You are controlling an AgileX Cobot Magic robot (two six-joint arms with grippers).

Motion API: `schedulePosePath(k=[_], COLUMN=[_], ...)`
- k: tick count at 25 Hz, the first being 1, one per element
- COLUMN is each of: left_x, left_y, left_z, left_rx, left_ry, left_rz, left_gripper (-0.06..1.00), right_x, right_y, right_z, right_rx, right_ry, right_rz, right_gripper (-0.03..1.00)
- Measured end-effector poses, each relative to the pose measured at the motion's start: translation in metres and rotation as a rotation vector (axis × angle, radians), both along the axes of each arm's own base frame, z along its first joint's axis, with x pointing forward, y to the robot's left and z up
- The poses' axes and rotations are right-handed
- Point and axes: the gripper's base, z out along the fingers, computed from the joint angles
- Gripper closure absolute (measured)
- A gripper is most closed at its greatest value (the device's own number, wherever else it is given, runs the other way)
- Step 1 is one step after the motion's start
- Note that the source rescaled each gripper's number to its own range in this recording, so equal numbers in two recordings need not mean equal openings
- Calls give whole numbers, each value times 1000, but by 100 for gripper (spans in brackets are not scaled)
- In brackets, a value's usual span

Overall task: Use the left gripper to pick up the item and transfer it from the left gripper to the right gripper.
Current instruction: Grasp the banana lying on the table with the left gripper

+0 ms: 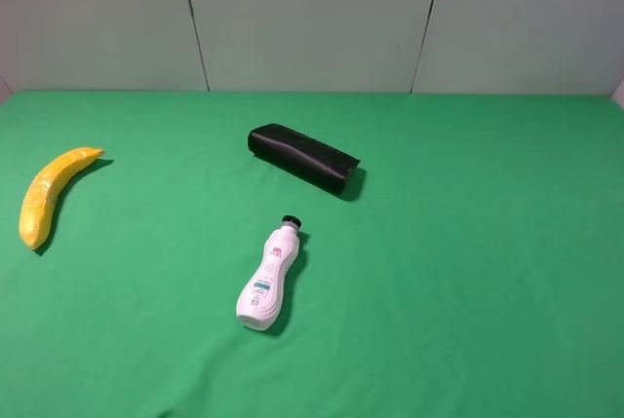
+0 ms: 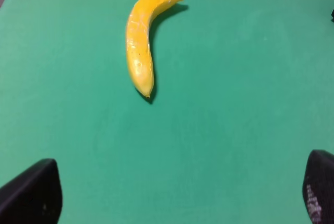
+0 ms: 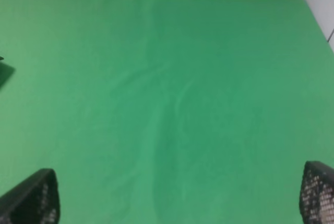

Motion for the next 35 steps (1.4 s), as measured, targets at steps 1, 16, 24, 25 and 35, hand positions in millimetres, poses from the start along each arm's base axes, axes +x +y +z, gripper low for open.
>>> schedulePosePath(k=[1, 16, 24, 25, 35], left_x=[0, 0, 1, 5, 50], left_y=[0, 0, 6, 6, 5], left_z=[0, 0, 28, 32, 47], left_rx=[0, 14, 127, 129, 123], left_ry=[0, 0, 86, 107, 268], left_rz=[0, -5, 3, 4, 5], left_gripper=[8, 9, 9, 9, 7], right_x=[0, 0, 0, 0, 0], right_y=[0, 0, 0, 0, 0], right_z=[0, 0, 0, 0, 0], right_rx=[0, 0, 0, 0, 0], right_ry=[0, 0, 0, 0, 0], right_rz=[0, 0, 0, 0, 0], right_gripper=[-3, -3, -3, -3, -3])
